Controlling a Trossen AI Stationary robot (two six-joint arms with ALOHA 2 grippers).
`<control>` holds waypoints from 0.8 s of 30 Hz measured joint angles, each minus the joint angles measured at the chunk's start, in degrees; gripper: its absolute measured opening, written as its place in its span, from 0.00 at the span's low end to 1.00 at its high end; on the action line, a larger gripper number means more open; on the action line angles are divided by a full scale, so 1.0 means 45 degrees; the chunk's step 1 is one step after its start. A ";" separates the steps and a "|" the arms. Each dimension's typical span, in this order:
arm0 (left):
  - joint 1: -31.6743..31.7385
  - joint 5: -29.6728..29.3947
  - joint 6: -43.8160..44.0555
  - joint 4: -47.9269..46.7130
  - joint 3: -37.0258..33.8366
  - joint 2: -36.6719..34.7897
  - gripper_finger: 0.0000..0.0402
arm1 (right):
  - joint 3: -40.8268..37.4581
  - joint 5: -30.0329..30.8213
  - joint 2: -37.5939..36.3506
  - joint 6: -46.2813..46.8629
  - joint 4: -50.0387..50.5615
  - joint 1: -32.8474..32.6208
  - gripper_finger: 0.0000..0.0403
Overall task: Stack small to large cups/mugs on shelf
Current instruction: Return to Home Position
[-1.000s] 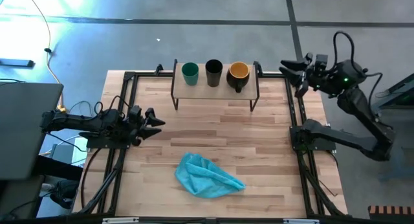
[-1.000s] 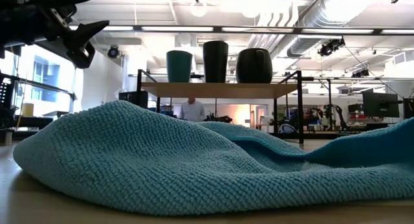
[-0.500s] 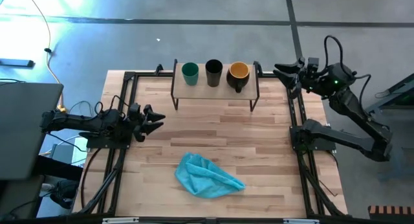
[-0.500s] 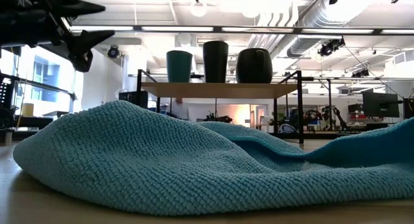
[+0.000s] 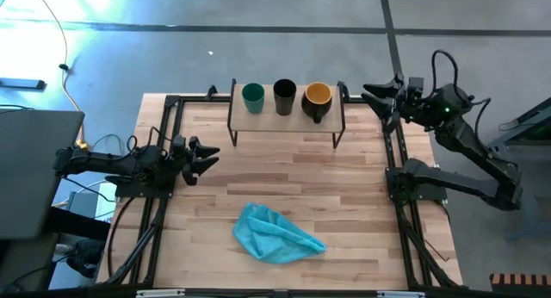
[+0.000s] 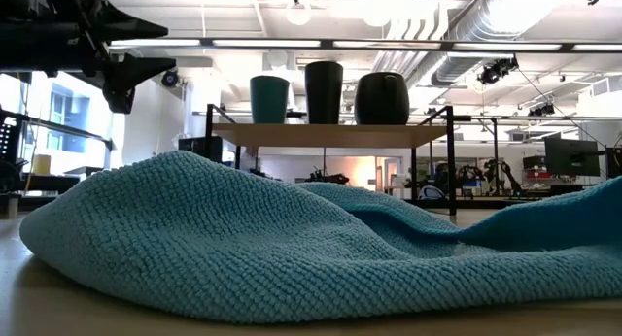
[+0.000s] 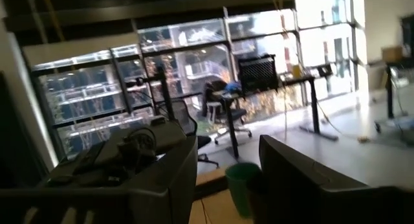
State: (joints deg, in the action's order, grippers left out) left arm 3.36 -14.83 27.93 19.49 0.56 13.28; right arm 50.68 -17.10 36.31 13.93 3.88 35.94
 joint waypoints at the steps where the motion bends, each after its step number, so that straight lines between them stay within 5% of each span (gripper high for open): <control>1: 0.0000 -0.0005 -0.0061 -0.0001 0.0000 0.0000 0.53 | 0.0000 0.0000 0.0027 -0.0258 -0.0301 -0.0203 0.39; 24: 0.0000 -0.0219 -0.0226 0.0015 0.0000 -0.0001 0.53 | 0.0000 0.1918 0.1259 -0.2773 -0.1496 -0.3826 0.39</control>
State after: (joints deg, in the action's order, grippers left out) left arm 3.36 -15.81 26.91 19.55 0.56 13.27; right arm 50.68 -8.47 41.98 1.45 -2.85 18.73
